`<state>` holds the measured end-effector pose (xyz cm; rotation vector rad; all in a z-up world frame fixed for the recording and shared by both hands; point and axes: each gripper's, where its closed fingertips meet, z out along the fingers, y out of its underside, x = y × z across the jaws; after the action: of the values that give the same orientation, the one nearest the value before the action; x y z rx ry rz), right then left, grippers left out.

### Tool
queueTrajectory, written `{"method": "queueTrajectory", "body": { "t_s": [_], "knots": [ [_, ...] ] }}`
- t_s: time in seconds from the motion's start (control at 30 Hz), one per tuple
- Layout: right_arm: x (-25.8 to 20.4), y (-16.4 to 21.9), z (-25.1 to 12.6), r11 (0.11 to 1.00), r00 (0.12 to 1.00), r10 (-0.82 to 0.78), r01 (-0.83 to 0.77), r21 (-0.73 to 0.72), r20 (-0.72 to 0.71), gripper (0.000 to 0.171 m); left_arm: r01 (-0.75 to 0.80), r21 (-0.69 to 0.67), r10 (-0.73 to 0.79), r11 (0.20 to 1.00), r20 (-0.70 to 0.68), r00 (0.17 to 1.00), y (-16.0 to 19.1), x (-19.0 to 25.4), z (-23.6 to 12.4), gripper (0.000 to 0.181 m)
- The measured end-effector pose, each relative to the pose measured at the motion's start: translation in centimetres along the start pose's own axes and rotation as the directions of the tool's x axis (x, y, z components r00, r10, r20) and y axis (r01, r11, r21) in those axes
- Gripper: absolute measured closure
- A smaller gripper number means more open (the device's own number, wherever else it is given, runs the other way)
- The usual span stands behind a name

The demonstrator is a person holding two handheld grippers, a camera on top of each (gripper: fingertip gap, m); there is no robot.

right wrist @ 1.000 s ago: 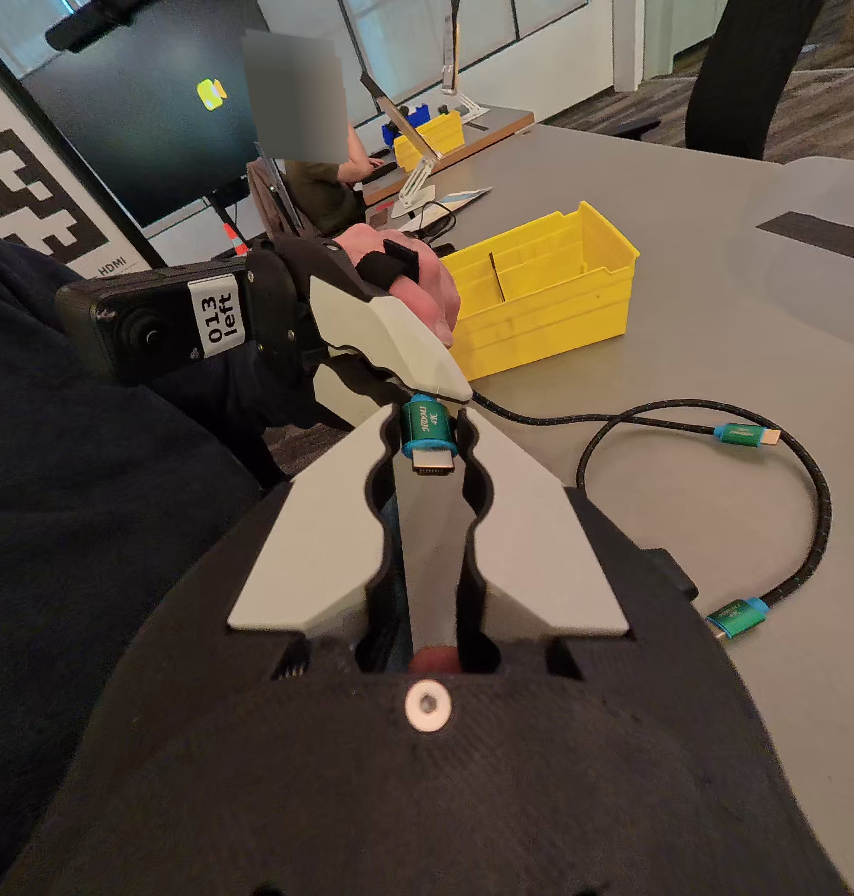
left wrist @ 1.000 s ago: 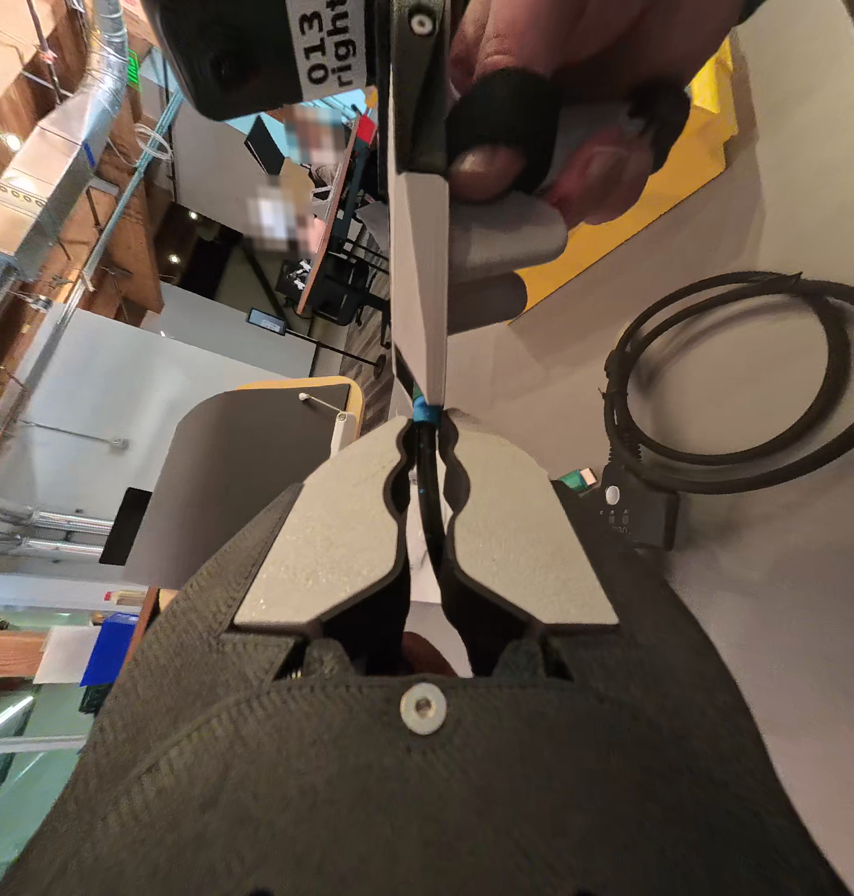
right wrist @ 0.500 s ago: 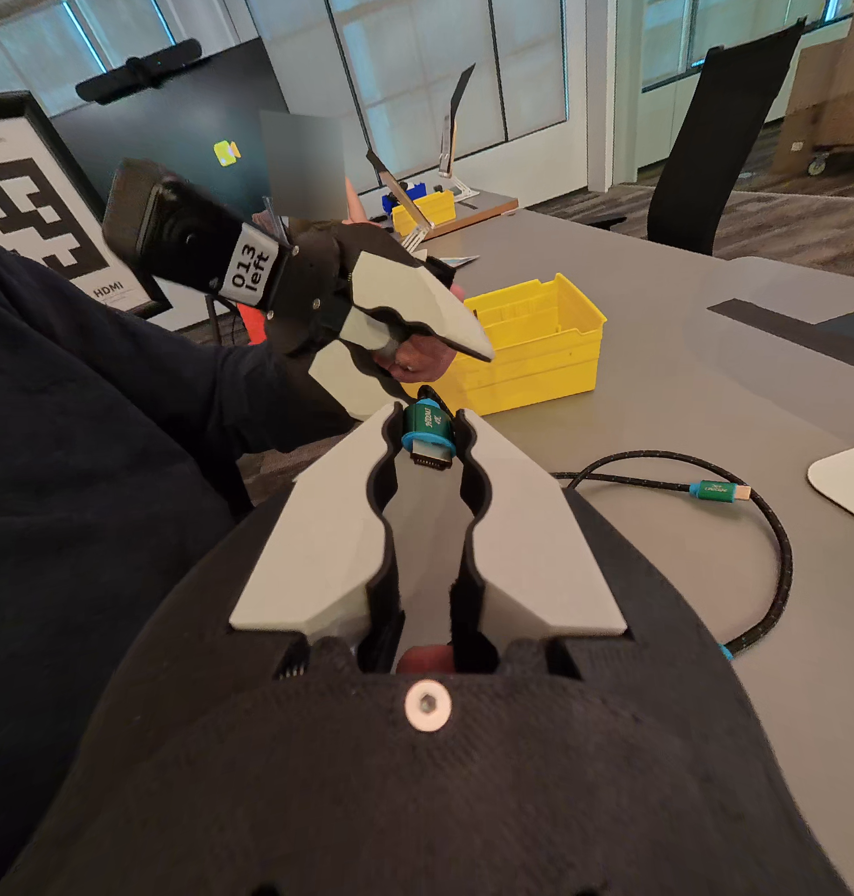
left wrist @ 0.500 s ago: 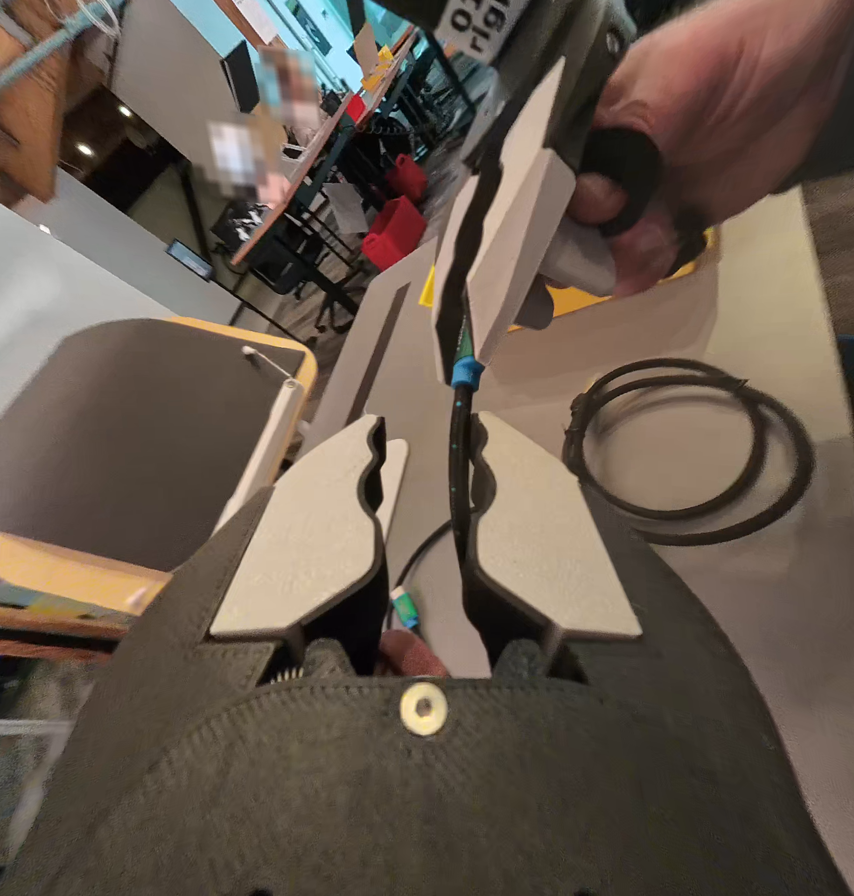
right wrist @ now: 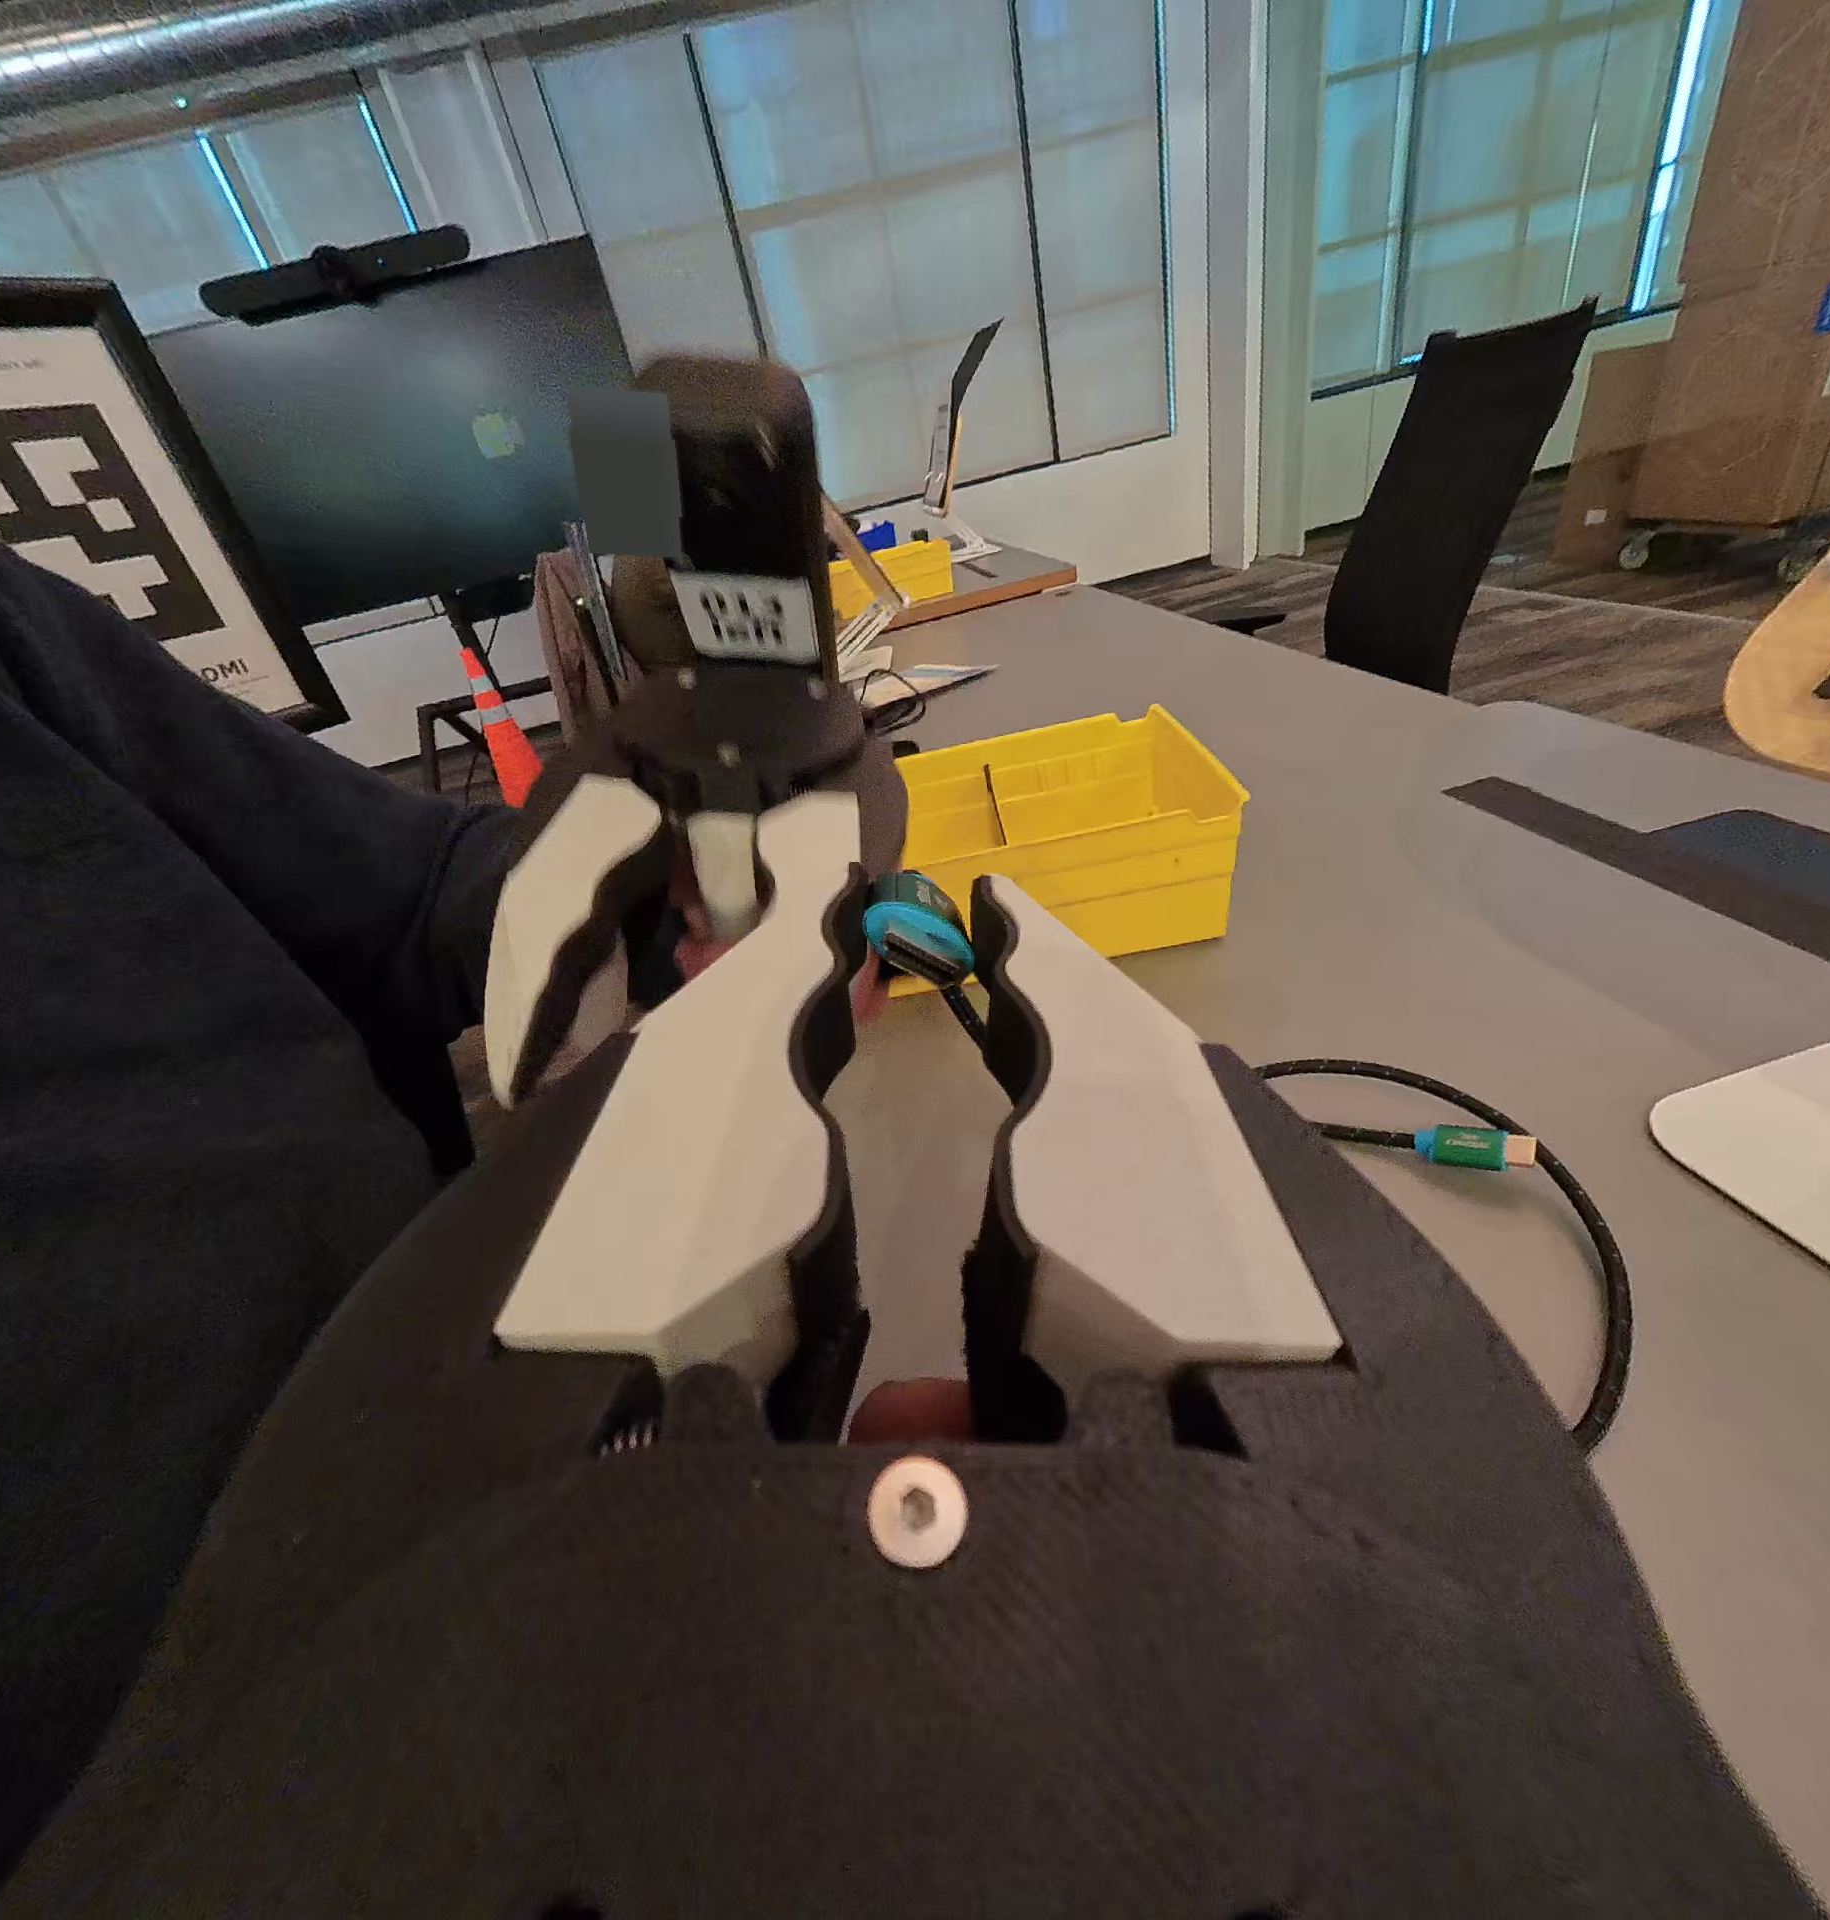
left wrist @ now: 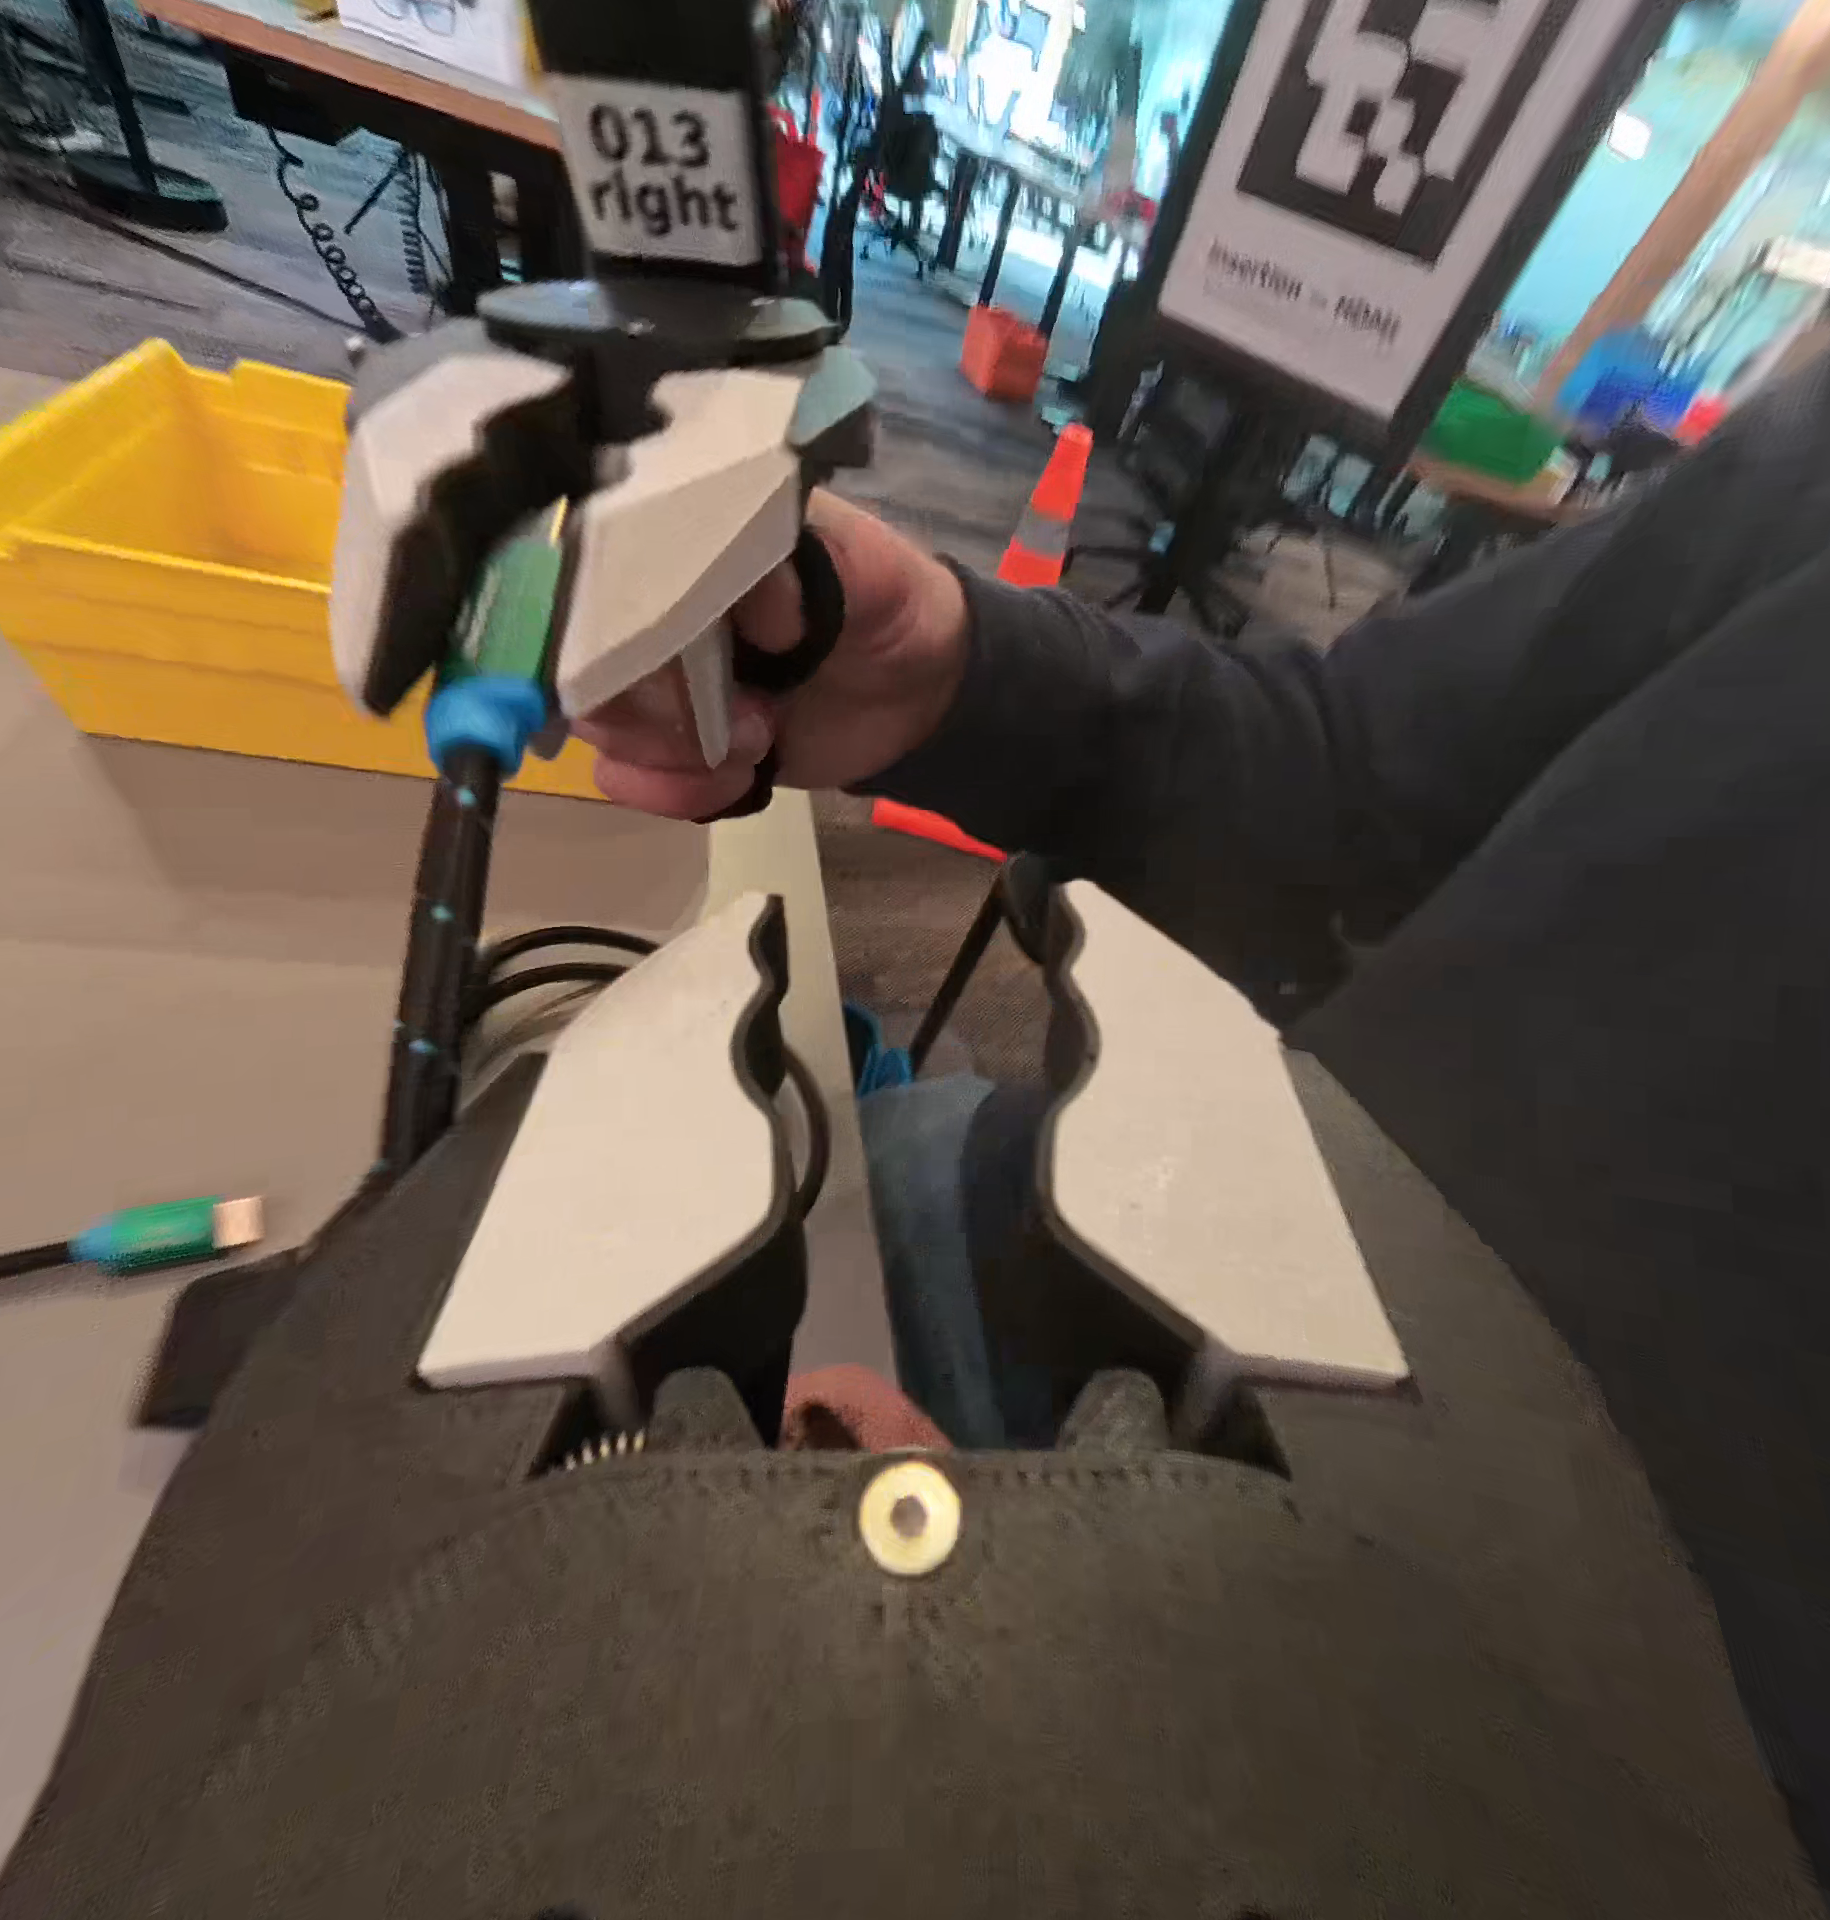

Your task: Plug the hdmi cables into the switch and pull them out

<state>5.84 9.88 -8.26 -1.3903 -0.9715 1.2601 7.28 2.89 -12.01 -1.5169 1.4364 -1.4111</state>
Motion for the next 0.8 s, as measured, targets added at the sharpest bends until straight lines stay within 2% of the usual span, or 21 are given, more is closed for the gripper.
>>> {"method": "queueTrajectory", "body": {
  "t_s": [0.1, 0.2, 0.37, 0.47, 0.53, 0.63, 0.8],
  "knots": [
    [0.4, -0.2, -0.2, 1.0, 0.999, -0.01, 0.011, 0.007, -0.035, 0.153, 0.076, 0.181, -0.082, 0.981, 0.022, 0.996, -0.6, -1.0, 2.1, 0.13],
    [0.4, -0.9, -0.2, 0.999, 0.999, -0.009, 0.011, 0.038, -0.045, 0.154, 0.17, 0.34, -0.193, 0.925, 0.035, 0.981, -1.5, -2.4, 2.7, 0.116],
    [-0.8, -1.7, 0.6, 0.997, 1.0, -0.004, 0.005, 0.083, -0.01, 0.157, 0.165, 0.607, -0.275, 0.777, 0.091, 0.957, -3.1, -4.3, 0.6, 0.109],
    [-1.4, -1.6, 1.3, 0.997, 1.0, 0.005, -0.006, 0.08, 0.018, 0.155, 0.148, 0.709, -0.301, 0.69, 0.095, 0.949, -4.4, -4.8, -1.4, 0.108],
    [-1.5, -1.2, 1.5, 0.998, 1.0, 0.003, -0.004, 0.064, 0.025, 0.155, 0.128, 0.741, -0.283, 0.66, 0.088, 0.955, -5.4, -4.3, -2.6, 0.11],
    [-1.5, -1.2, 1.4, 0.998, 1.0, -0.005, 0.003, 0.055, 0.029, 0.157, 0.094, 0.773, -0.252, 0.627, 0.087, 0.964, -7.1, -3.6, -4.3, 0.122],
    [-1.8, -1.1, 1.4, 0.999, 0.999, -0.036, 0.035, 0.026, 0.03, 0.158, 0.062, 0.728, -0.235, 0.683, 0.139, 0.962, -6.9, -3.7, -4.2, 0.155]
  ]
}}
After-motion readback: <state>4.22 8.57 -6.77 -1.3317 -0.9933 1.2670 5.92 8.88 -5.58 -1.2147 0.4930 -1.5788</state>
